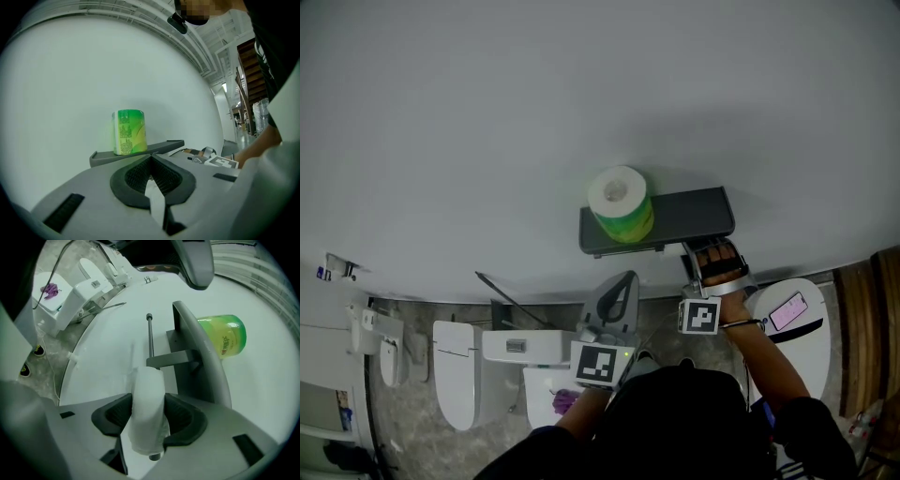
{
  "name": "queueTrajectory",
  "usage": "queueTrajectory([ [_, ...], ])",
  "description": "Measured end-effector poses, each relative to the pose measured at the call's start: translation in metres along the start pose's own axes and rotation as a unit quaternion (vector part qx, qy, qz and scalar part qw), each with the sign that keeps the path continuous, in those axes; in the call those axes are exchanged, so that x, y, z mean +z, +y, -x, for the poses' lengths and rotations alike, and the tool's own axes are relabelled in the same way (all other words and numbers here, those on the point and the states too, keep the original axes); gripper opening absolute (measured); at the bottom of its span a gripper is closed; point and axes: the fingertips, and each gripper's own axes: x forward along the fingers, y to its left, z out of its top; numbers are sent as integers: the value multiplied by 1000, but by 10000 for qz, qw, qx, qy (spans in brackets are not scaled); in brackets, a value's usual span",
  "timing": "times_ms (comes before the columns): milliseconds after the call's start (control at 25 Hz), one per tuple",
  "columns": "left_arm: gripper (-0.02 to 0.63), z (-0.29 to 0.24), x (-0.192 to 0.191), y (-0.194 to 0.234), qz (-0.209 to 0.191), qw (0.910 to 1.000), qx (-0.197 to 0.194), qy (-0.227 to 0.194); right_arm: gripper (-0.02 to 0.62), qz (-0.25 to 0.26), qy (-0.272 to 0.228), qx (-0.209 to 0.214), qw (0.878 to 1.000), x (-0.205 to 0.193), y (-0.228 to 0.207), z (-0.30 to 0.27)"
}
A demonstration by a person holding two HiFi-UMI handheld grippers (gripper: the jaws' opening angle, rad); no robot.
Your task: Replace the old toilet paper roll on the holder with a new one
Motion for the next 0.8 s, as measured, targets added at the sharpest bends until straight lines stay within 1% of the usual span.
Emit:
queueTrajectory([
  [120,14,-2,4,-3,84,9999,-60,-52,222,86,-4,-98,9999,-2,-7,3],
  [320,14,-6,5,-5,101,9999,-97,-89,222,162,63,-76,9998,-5,-8,8],
  [440,14,-8,6,-7,99,9998,-158,-85,222,213,244,-59,9995,-19,-6,8],
  [560,14,-8,8,-8,15,9998,-200,-53,222,228,408,-98,9989,-36,-7,11],
  [680,14,-9,8,-12,106,9996,-254,-85,222,202,533,-185,9982,-52,-11,13],
  [800,14,-11,6,-16,28,9994,-316,-115,222,183,737,-116,9970,-74,-9,18],
])
